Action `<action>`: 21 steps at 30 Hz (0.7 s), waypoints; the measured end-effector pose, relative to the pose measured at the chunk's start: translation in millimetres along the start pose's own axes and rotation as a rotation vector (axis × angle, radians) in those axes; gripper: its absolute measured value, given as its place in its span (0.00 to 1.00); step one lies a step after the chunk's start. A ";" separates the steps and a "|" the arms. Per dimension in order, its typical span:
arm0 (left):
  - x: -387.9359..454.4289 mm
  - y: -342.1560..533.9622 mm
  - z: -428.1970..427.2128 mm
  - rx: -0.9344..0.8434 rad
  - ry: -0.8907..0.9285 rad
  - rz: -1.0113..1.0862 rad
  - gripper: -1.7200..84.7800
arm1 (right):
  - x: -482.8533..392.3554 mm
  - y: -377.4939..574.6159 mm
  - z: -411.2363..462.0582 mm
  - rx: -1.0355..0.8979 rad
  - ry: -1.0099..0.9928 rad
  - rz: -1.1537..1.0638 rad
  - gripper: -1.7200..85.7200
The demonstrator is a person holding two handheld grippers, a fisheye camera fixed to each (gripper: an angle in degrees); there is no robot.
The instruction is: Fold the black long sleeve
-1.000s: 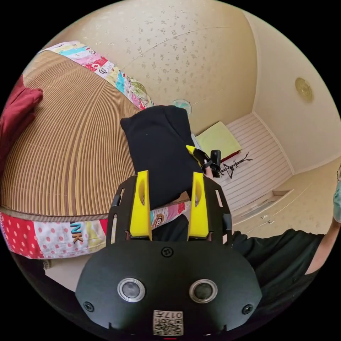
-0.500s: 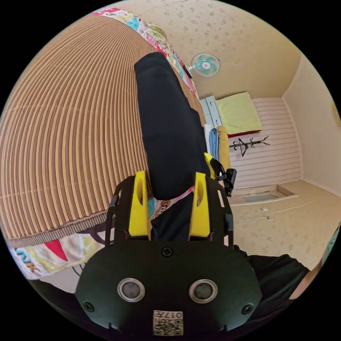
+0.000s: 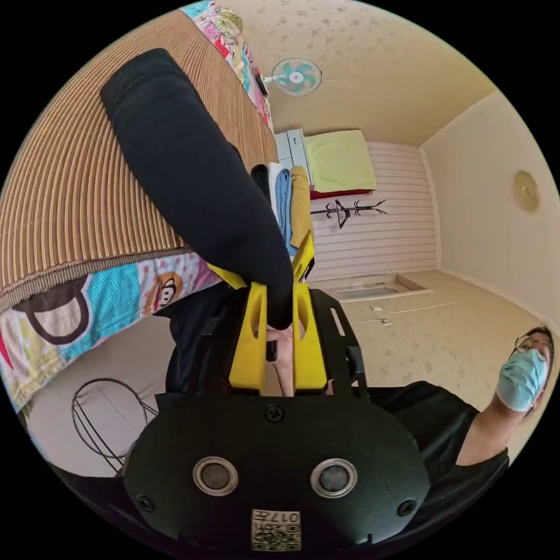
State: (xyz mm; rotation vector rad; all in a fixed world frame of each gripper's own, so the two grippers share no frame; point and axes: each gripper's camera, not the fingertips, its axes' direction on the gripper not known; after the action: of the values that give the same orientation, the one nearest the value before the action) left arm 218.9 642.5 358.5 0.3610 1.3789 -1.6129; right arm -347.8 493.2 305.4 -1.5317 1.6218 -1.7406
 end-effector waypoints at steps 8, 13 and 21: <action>64.9 37.5 -32.8 0.126 -0.213 0.245 0.17 | -174.7 -96.0 18.4 -0.029 0.184 -0.487 0.23; 22.5 42.7 -15.6 0.126 -0.180 0.115 0.18 | -327.6 -146.2 -27.0 0.016 0.320 -0.826 0.20; -8.2 20.9 30.9 0.154 -0.188 0.027 0.18 | -355.7 -189.6 -210.1 0.335 0.425 -0.551 0.16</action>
State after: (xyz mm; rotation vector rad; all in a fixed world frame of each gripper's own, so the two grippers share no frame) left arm 250.1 620.7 361.8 0.3080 1.1077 -1.6904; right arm -307.3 944.4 343.5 -1.6097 1.0174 -2.6215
